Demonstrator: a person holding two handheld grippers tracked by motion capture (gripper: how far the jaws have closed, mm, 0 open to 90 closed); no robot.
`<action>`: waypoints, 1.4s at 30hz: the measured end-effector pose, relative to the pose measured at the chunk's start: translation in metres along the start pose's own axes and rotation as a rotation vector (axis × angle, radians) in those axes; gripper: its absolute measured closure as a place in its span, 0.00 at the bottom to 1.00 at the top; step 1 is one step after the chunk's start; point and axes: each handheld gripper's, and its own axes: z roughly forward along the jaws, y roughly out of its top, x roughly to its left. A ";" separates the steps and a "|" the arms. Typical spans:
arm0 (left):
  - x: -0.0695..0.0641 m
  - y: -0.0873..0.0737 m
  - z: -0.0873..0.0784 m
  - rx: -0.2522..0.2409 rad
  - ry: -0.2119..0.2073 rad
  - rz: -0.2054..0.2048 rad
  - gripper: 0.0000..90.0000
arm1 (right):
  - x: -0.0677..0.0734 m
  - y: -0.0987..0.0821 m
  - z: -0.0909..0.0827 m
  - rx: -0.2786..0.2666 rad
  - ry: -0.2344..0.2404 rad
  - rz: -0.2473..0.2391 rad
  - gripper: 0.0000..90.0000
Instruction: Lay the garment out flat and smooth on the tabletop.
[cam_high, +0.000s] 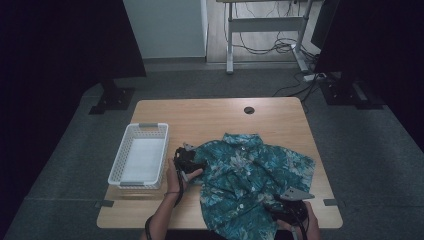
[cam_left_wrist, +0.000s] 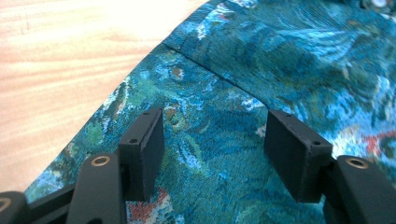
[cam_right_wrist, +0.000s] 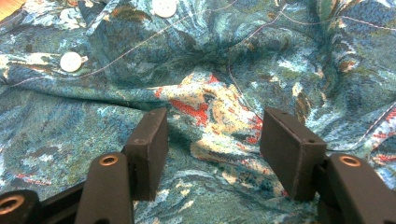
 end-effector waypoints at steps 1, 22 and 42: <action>0.002 0.003 0.002 0.002 0.002 -0.001 0.42 | 0.000 0.000 0.000 0.000 0.001 0.002 0.46; 0.017 0.025 0.020 0.020 0.096 -0.013 0.40 | 0.000 0.002 0.003 0.004 -0.014 -0.017 0.46; -0.010 -0.015 -0.011 -0.046 0.055 0.021 0.42 | 0.000 0.005 0.005 0.006 -0.024 -0.026 0.46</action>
